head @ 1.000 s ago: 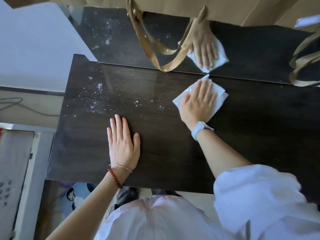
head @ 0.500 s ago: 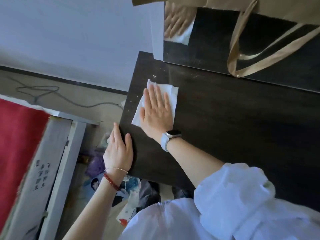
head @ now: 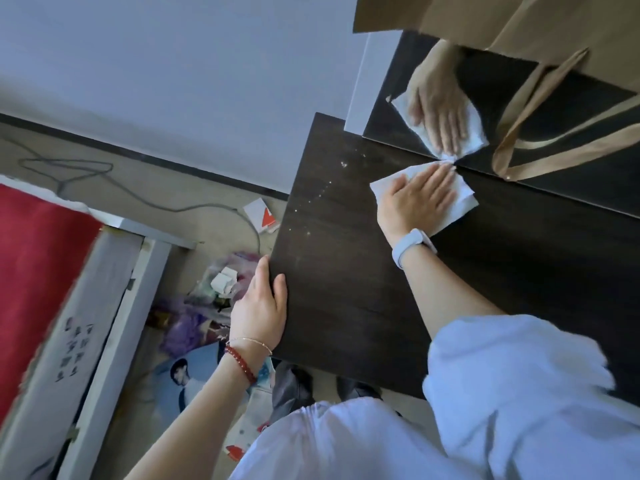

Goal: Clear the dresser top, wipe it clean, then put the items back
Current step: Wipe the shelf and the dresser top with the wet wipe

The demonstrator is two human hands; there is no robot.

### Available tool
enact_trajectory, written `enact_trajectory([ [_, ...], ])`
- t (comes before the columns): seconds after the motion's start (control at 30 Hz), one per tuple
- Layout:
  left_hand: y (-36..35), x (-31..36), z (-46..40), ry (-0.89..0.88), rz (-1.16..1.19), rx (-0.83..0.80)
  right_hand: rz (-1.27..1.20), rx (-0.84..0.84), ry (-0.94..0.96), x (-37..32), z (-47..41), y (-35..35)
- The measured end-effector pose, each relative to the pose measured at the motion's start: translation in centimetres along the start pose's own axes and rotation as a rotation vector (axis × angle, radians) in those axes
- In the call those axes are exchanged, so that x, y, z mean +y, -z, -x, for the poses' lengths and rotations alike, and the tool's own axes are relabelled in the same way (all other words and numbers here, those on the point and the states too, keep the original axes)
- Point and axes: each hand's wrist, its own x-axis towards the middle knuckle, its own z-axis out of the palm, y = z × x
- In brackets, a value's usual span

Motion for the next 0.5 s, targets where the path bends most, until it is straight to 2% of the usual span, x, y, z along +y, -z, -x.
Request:
enact_trajectory([
  [0.07,0.0,-0.2,-0.1,-0.002,-0.006,-0.01,-0.002,-0.015,0.108,-2.9,1.0,-0.7],
  [0.27,-0.1,-0.6,-0.3,0.006,-0.008,-0.025,0.117,-0.062,0.639,-8.4,2.5,-2.5],
  [0.4,-0.2,-0.8,-0.3,-0.013,0.028,-0.022,0.189,-0.072,0.841,-7.6,1.4,-2.4],
  [0.5,-0.1,-1.0,-0.1,-0.029,0.099,0.002,0.111,-0.117,1.02,-5.3,5.0,-2.0],
])
